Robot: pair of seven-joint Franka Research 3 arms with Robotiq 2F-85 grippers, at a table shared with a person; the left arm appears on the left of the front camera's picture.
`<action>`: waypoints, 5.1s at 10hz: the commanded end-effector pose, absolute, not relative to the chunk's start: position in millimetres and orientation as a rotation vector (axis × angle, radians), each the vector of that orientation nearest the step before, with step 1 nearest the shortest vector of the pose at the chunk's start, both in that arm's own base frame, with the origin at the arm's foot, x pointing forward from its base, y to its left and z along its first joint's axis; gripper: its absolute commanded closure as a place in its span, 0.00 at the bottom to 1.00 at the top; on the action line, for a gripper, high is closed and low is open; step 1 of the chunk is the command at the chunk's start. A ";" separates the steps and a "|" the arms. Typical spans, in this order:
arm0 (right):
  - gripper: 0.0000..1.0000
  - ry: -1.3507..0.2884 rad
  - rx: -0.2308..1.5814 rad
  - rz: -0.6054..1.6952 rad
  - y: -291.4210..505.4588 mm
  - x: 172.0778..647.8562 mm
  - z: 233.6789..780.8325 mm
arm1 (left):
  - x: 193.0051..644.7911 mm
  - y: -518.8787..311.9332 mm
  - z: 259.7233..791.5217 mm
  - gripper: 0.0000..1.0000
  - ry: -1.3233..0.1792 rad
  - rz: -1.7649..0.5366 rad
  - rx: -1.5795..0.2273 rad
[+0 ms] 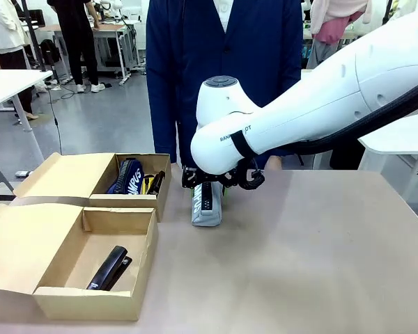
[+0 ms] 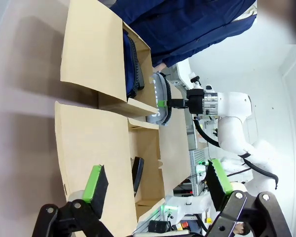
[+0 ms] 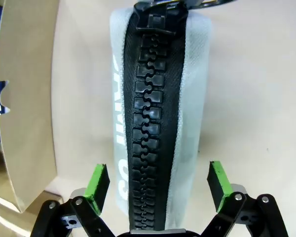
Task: Place items inside the box.
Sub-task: Pick up a Pencil pouch or Stapler and place it inside the Mailer Box closest to the robot.
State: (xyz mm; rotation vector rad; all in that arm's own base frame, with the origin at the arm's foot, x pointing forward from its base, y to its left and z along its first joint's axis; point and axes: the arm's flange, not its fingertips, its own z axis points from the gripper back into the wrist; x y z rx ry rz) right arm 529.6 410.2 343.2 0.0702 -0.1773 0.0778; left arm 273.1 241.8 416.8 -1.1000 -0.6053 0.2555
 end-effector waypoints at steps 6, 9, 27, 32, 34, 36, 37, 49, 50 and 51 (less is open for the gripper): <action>1.00 -0.206 0.012 0.037 409.0 521.6 345.2 | 273.6 241.7 417.4 0.00 -0.638 0.244 -1.115; 1.00 -0.199 0.020 0.033 396.9 517.7 353.0 | 273.6 241.7 417.4 0.00 -0.638 0.244 -1.115; 0.93 0.096 0.591 0.049 146.9 308.4 523.7 | 273.6 241.7 417.4 0.00 -0.638 0.244 -1.115; 0.93 0.132 0.562 0.185 207.6 322.6 516.8 | 273.6 241.7 417.4 0.00 -0.638 0.244 -1.115; 0.93 0.104 0.511 0.176 213.1 318.9 516.4 | 273.6 241.7 417.4 0.00 -0.638 0.244 -1.115; 0.93 0.085 0.494 0.172 216.6 317.6 517.3 | 273.6 241.7 417.4 0.00 -0.638 0.244 -1.115; 0.93 0.084 0.495 0.172 216.3 317.2 517.5 | 273.6 241.7 417.4 0.00 -0.638 0.244 -1.115; 0.93 0.080 0.501 0.216 231.9 301.0 517.8 | 273.6 241.7 417.4 0.00 -0.638 0.244 -1.115; 0.93 0.079 0.503 0.215 231.7 300.6 517.9 | 273.6 241.7 417.4 0.00 -0.638 0.244 -1.115; 0.93 0.080 0.499 0.215 232.0 300.4 517.7 | 273.6 241.7 417.4 0.00 -0.638 0.244 -1.115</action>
